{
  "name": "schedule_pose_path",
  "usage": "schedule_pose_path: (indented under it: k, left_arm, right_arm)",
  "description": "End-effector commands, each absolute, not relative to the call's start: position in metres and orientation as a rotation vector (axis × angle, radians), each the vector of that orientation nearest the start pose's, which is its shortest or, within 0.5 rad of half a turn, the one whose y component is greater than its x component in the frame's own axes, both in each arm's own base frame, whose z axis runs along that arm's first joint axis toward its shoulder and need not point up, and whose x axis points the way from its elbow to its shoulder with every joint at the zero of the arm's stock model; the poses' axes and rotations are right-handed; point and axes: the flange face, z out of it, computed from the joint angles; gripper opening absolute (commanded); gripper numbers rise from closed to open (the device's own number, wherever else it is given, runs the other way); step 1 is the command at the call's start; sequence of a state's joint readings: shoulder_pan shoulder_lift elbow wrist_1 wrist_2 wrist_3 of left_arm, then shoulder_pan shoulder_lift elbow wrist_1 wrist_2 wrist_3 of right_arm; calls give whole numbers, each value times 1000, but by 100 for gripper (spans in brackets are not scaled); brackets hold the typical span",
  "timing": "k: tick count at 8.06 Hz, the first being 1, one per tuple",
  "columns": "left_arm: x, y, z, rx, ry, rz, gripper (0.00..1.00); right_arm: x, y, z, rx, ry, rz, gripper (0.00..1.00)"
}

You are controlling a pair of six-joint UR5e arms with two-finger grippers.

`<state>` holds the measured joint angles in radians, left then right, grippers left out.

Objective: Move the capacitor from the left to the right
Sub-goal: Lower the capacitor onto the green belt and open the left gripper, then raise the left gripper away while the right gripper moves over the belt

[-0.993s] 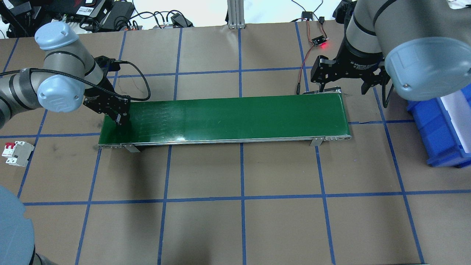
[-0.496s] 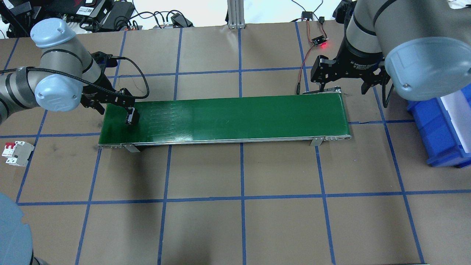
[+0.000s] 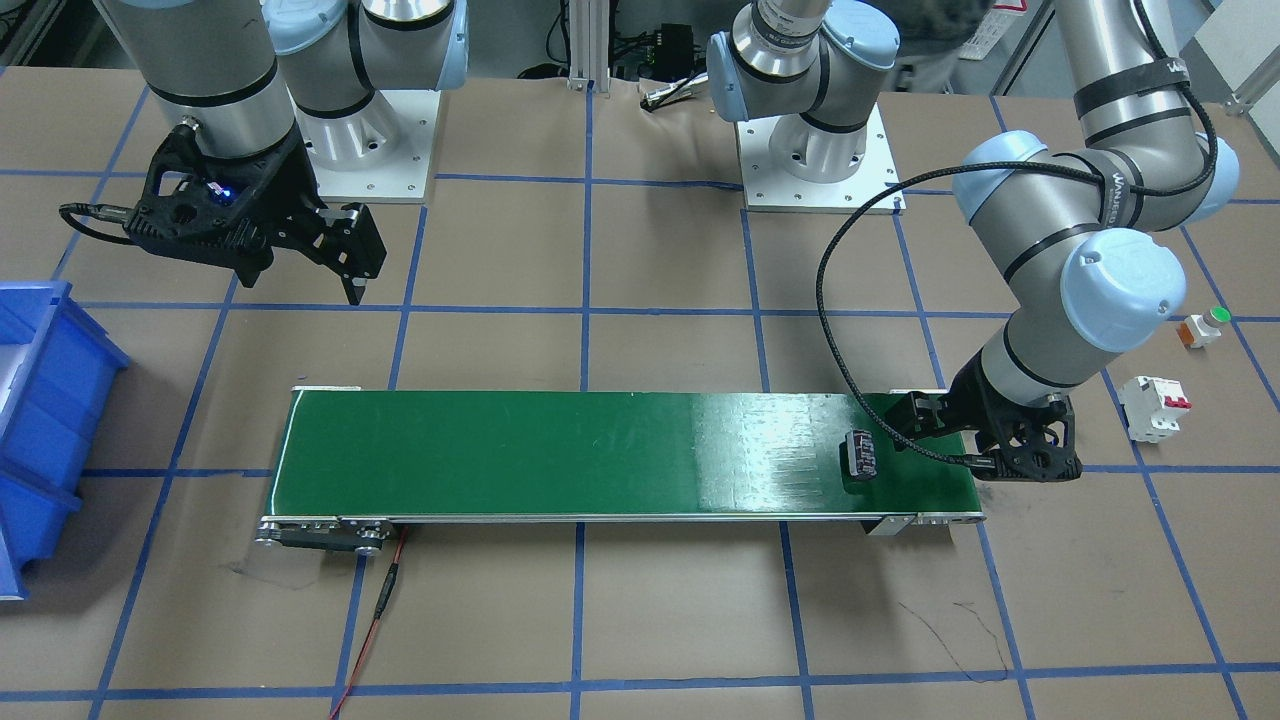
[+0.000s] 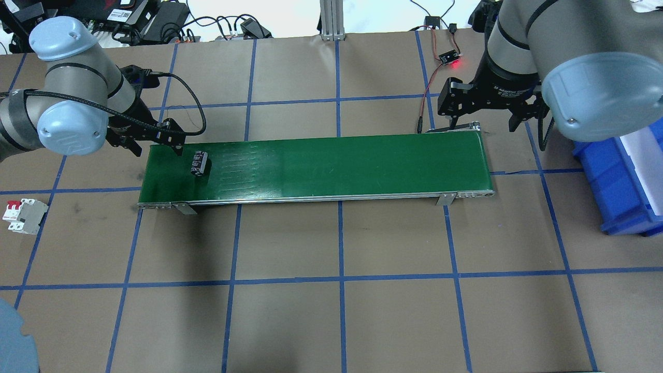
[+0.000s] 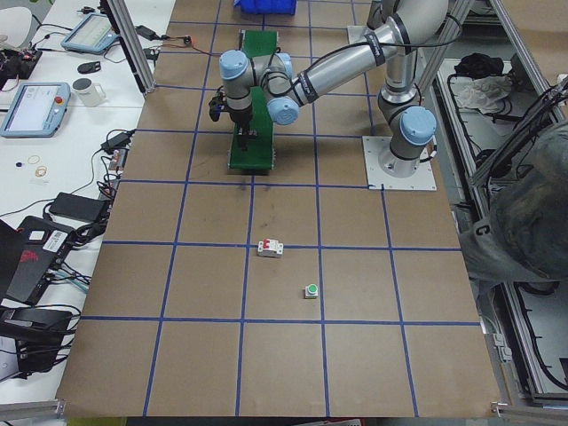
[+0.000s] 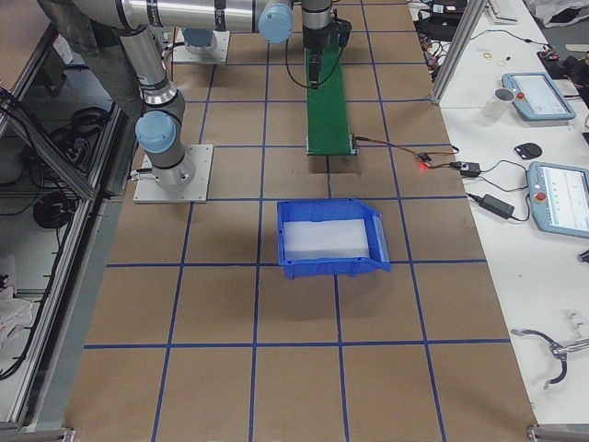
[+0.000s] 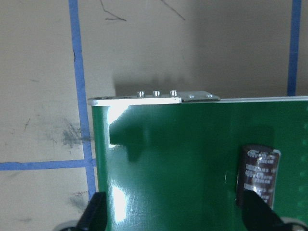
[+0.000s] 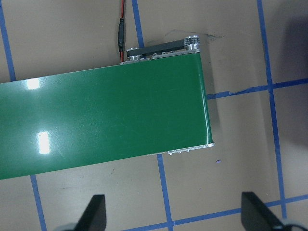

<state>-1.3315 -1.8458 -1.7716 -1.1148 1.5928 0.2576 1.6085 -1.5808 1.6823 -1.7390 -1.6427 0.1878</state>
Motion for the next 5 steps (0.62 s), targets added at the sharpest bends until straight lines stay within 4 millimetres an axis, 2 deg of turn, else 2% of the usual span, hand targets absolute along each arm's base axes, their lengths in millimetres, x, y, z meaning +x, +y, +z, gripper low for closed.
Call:
schedule_pose_path:
  k: [1,5]
  left_arm:
    - [5,-577,292,31,3125,34,100]
    - [5,-577,294,31,3124,29,100]
  right_arm:
    - [143,-489,453,198,3198,-111,100]
    - [145,-496,438,138,3185,-70,100]
